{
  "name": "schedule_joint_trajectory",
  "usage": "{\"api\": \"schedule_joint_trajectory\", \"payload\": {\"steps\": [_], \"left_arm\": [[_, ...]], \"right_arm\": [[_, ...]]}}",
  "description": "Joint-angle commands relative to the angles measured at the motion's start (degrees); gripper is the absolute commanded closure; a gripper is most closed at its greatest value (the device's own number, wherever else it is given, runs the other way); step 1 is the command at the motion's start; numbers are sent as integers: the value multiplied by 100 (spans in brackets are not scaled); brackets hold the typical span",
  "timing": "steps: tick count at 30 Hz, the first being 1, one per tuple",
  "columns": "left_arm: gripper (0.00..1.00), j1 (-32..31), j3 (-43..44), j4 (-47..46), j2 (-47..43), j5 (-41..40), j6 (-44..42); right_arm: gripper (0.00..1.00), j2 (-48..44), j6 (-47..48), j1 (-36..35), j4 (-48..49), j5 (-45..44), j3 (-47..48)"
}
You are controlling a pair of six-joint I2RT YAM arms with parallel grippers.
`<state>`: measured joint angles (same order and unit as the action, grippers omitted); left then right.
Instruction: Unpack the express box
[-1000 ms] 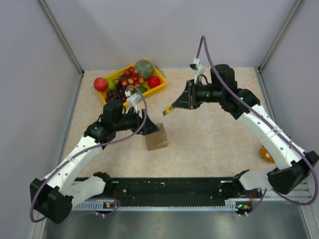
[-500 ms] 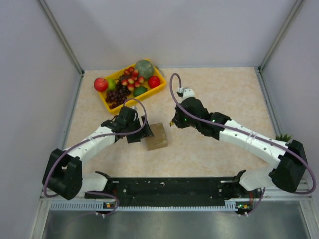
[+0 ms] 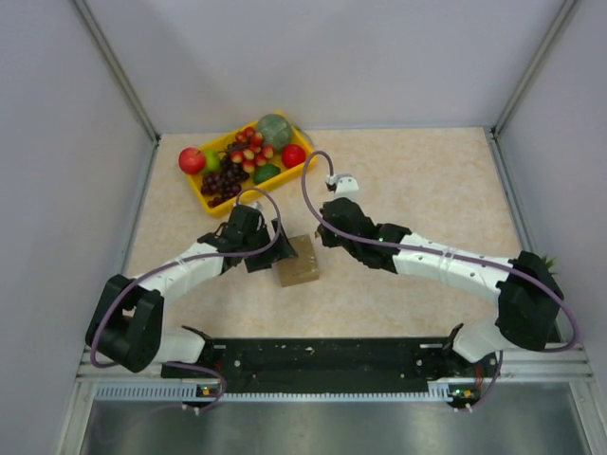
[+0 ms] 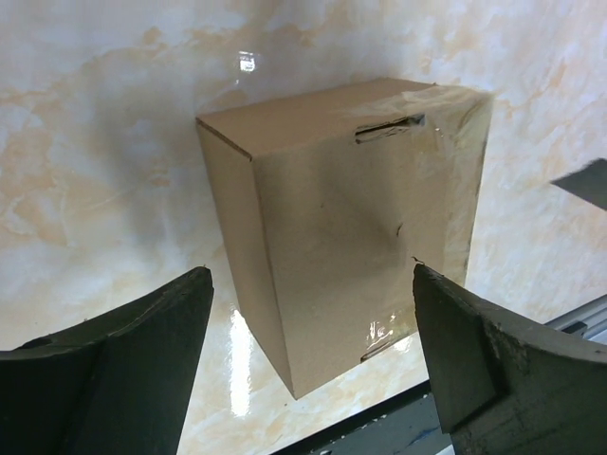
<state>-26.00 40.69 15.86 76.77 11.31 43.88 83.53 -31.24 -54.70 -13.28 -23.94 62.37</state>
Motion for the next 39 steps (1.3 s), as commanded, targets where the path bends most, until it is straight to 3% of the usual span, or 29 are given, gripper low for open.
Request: {"api": "schedule_joint_trajectory", "payload": {"steps": [1, 7, 10, 15, 22, 29, 39], "left_arm": [[10, 42, -8, -452, 39, 38, 42], [13, 104, 220, -224, 522, 91, 68], [19, 191, 256, 119, 698, -6, 121], [41, 341, 71, 41, 734, 205, 174], [53, 385, 53, 66, 795, 337, 156], [60, 420, 45, 181, 839, 319, 86], [61, 455, 27, 137, 892, 468, 59]], "right_arm": [[100, 120, -31, -94, 703, -269, -199], [100, 182, -13, -111, 915, -286, -322], [100, 208, -13, -129, 976, -251, -331], [100, 208, -48, -147, 959, -242, -331], [100, 366, -13, -243, 941, -269, -243], [100, 419, -127, -270, 757, -488, -199], [100, 340, -180, -340, 502, -673, -85]]}}
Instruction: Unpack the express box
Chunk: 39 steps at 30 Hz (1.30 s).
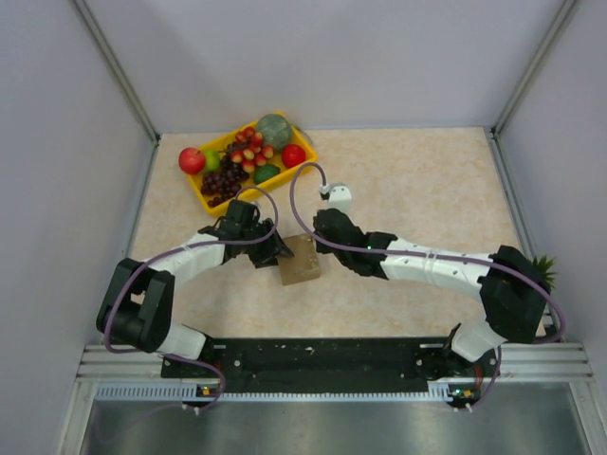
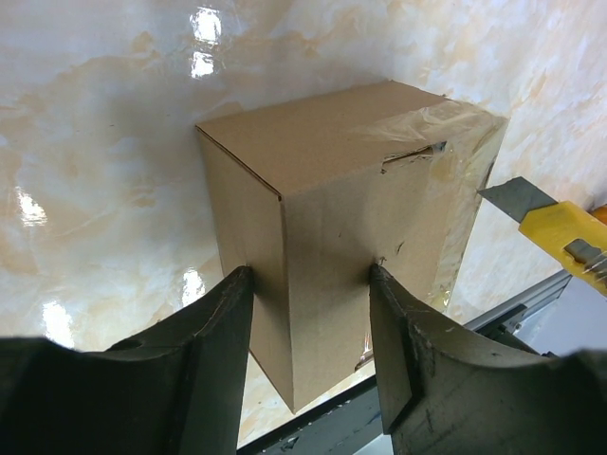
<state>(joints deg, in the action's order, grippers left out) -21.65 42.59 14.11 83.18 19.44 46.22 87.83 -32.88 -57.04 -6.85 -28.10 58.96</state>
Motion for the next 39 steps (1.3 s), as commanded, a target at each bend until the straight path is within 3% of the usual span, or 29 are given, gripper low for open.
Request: {"api": "schedule_joint_trajectory", "payload": {"steps": [1, 39], "left_arm": [[61, 20, -163, 303, 260, -336, -174], [64, 29, -119, 347, 401, -274, -218]], "right_arm": [[100, -82, -8, -123, -150, -266, 248], [100, -47, 177, -247, 52, -363, 256]]}}
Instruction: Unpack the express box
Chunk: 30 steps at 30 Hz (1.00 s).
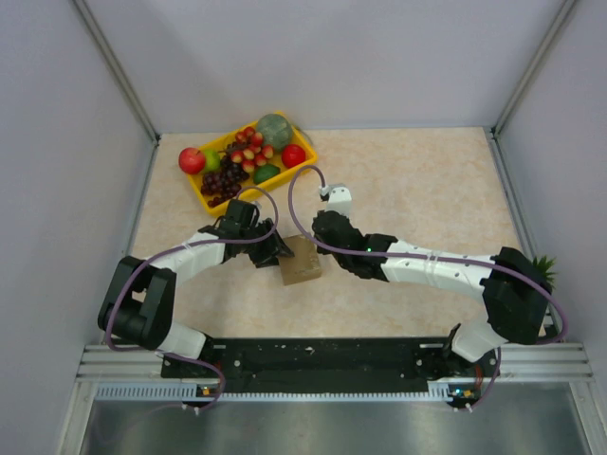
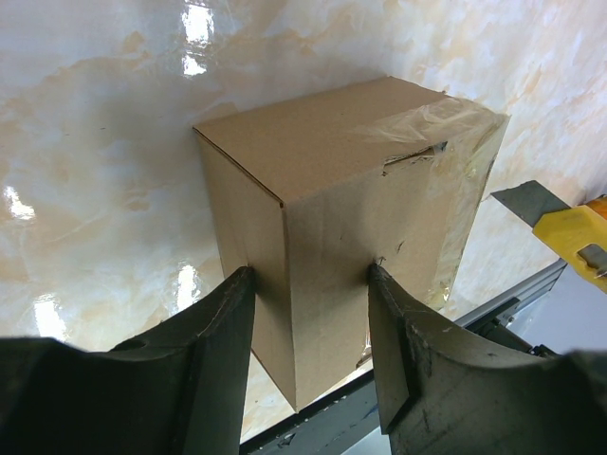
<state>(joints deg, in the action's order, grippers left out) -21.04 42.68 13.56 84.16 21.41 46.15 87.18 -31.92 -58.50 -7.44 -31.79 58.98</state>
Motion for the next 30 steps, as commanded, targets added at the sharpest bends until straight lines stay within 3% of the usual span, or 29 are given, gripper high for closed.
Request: {"api": "schedule_joint_trajectory", "payload": {"steps": [1, 30], "left_arm": [[64, -32, -119, 402, 303, -471, -212], [64, -32, -110, 410, 320, -453, -221]], "right_arm": [[100, 36, 63, -100, 94, 24, 254], [100, -350, -16, -100, 182, -90, 245]]}}
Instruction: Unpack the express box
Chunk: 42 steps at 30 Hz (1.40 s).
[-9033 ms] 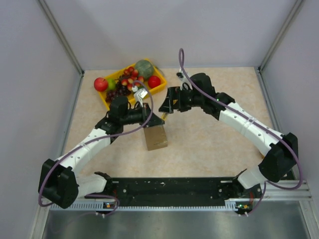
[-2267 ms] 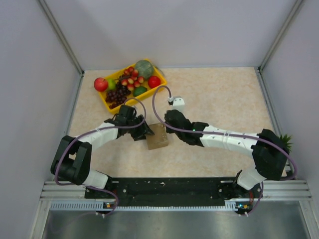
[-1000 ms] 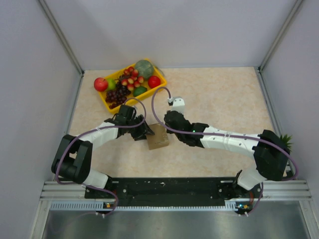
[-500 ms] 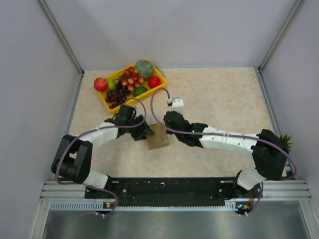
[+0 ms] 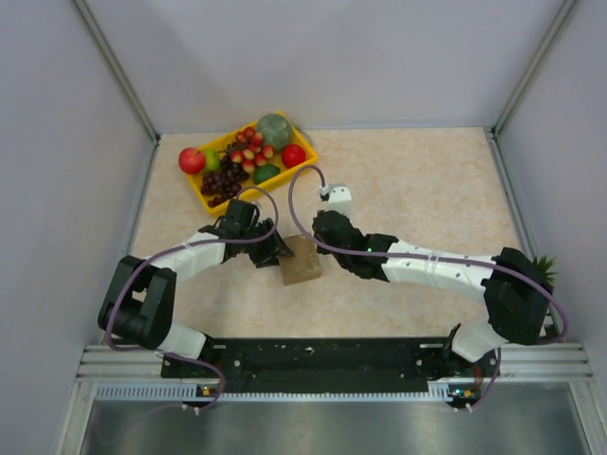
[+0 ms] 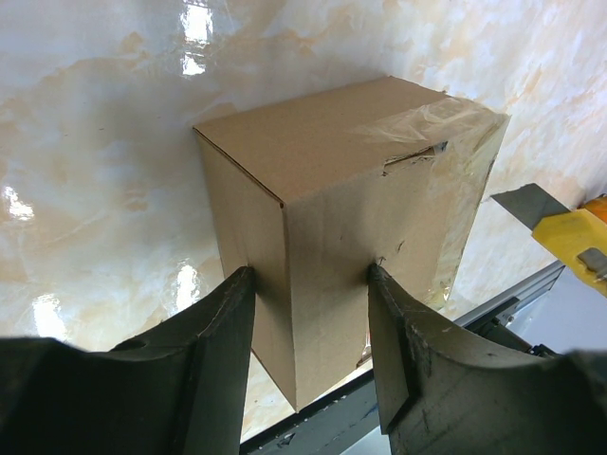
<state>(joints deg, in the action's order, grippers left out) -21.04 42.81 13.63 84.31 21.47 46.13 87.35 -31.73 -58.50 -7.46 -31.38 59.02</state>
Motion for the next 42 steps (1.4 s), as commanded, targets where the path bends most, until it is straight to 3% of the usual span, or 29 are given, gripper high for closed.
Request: {"api": "schedule_joint_trajectory", "payload": {"steps": [1, 42], "left_arm": [[64, -32, -132, 413, 305, -460, -218], [65, -23, -123, 439, 314, -434, -192]], "right_arm": [[100, -359, -44, -100, 193, -141, 241], [100, 256, -106, -100, -36, 61, 373]]}}
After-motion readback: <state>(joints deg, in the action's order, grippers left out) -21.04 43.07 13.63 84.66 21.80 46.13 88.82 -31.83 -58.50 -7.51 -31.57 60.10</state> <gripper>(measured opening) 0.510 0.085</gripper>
